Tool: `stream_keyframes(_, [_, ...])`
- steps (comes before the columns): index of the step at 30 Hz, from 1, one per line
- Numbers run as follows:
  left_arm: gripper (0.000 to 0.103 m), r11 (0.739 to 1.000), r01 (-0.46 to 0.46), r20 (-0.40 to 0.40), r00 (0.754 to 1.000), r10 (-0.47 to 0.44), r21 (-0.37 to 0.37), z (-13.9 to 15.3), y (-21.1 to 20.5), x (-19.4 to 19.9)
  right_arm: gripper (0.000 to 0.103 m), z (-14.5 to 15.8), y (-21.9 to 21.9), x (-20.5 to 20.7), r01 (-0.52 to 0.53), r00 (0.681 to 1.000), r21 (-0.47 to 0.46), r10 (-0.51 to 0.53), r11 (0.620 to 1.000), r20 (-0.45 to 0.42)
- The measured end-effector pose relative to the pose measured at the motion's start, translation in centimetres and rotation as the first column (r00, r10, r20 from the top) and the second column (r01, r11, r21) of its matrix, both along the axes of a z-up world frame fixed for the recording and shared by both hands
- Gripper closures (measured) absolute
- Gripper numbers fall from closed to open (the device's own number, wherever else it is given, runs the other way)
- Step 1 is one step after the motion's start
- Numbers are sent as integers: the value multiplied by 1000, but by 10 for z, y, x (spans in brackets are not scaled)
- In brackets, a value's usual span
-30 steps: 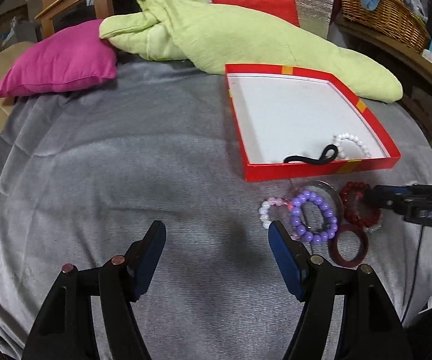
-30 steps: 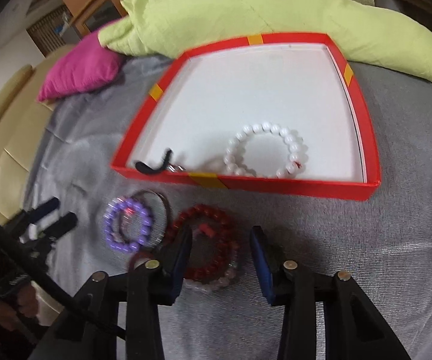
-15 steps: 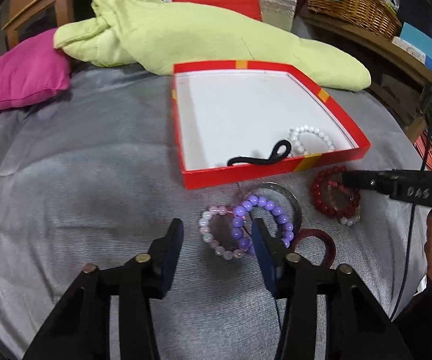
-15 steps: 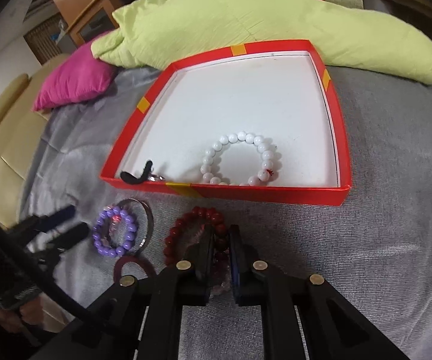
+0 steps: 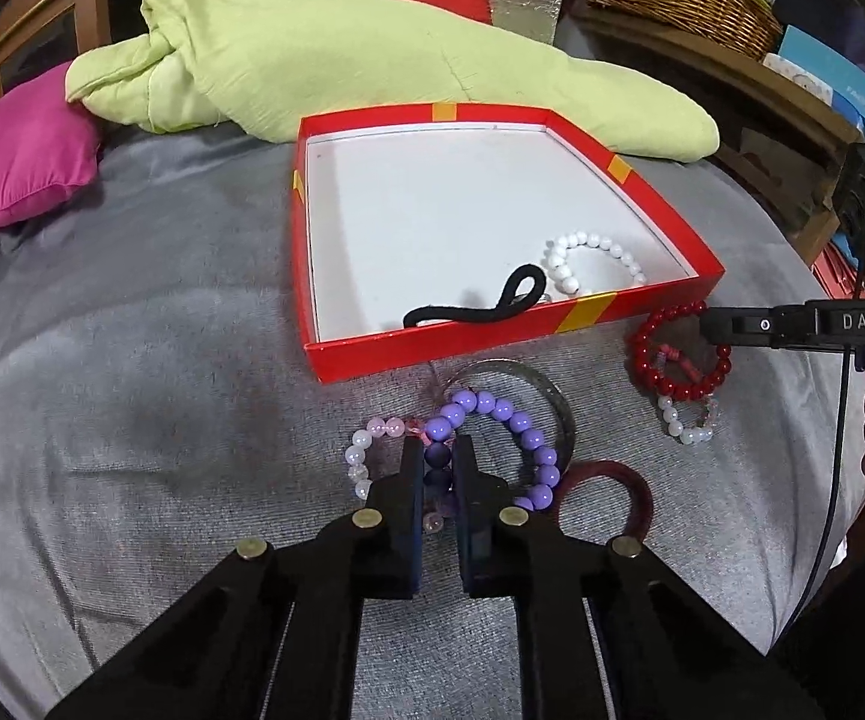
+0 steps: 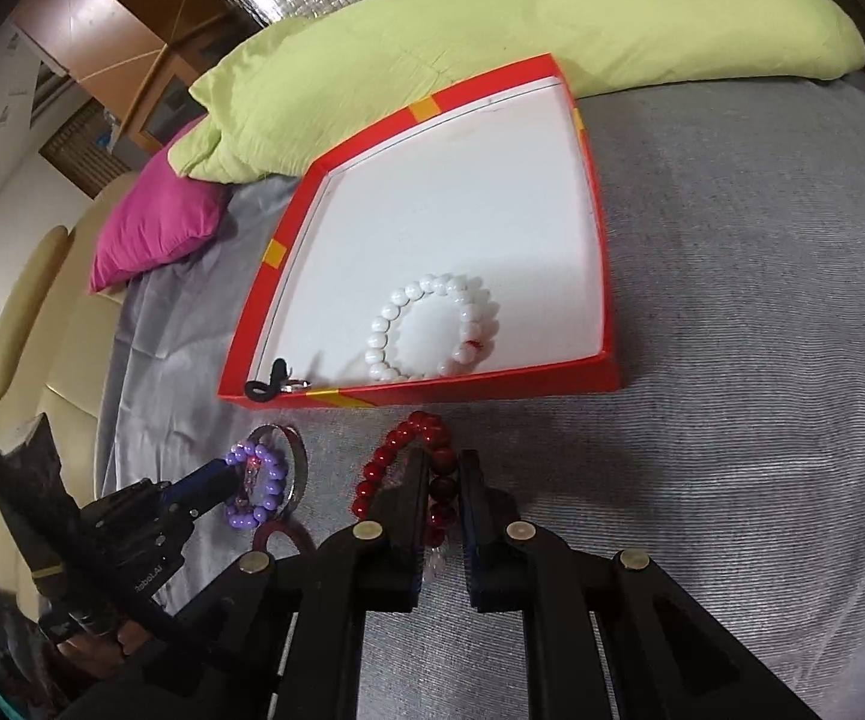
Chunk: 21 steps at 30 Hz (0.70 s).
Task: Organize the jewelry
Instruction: 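Grasp the red bead bracelet with the right tool while the left tool grasps the purple bead bracelet, then lift both bracelets into the red box and open both tools to release them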
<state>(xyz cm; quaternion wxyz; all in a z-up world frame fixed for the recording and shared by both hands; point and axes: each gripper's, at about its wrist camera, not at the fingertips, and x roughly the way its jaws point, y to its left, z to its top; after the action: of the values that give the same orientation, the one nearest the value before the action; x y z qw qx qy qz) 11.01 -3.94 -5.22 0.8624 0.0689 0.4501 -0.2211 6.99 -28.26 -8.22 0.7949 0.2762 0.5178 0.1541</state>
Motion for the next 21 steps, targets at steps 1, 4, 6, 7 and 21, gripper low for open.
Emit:
stream_keyframes(1, [94, 1000, 2, 4, 1000, -2, -7, 2, 1, -1, 92, 1, -2, -1, 5, 1000, 10, -5, 1000, 3])
stream_keyframes(4, [94, 999, 3, 25, 1000, -2, -37, 12, 6, -3, 92, 7, -7, -3, 12, 1000, 49, -14, 999, 25])
stream_keyframes(6, [94, 998, 3, 46, 999, 0, -58, 21, 11, -5, 92, 12, -7, -4, 13, 999, 73, -16, 997, 47])
stream_keyframes(7, [94, 998, 1, 56, 998, 3, -71, 25, 13, -5, 92, 16, -6, -5, 12, 998, 84, -17, 996, 62])
stream_keyframes(21, [94, 983, -26, 140, 989, 52, -180, 51, 20, -3, 92, 47, 8, -5, 10, 979, 189, -48, 982, 199])
